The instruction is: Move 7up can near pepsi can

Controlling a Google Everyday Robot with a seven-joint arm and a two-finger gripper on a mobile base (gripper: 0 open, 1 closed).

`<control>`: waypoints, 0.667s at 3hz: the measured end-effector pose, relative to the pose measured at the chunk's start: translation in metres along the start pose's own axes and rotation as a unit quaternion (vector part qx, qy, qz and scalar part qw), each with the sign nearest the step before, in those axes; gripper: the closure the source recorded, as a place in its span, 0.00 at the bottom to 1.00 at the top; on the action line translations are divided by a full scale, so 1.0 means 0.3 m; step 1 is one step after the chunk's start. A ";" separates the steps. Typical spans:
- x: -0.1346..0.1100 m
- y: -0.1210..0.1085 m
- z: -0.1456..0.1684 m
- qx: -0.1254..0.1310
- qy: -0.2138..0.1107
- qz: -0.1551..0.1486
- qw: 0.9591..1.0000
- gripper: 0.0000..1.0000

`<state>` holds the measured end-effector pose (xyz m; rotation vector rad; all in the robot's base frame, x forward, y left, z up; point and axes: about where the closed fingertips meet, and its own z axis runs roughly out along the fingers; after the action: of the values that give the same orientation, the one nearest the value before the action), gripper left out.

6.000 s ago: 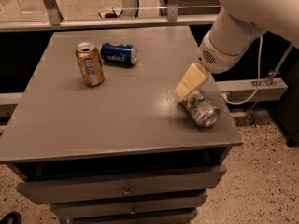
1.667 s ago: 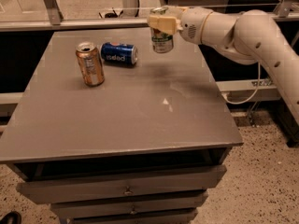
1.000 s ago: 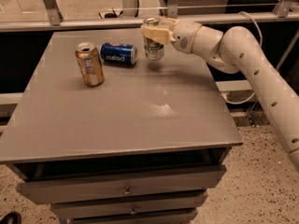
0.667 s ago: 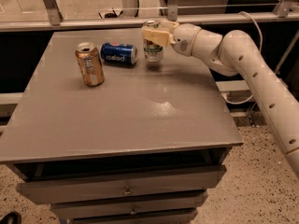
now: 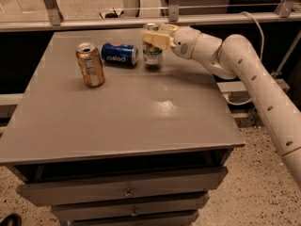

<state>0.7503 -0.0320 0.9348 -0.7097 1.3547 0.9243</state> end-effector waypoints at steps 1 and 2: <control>0.011 0.005 0.001 -0.003 0.000 -0.001 1.000 0.26; 0.022 0.009 -0.007 -0.003 0.000 -0.003 1.000 0.03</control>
Offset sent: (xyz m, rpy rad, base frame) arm -0.0056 -0.0086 -0.0112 -0.0064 -0.0076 -0.0064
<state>0.7467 -0.0316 0.9285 -0.7177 1.3502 0.9239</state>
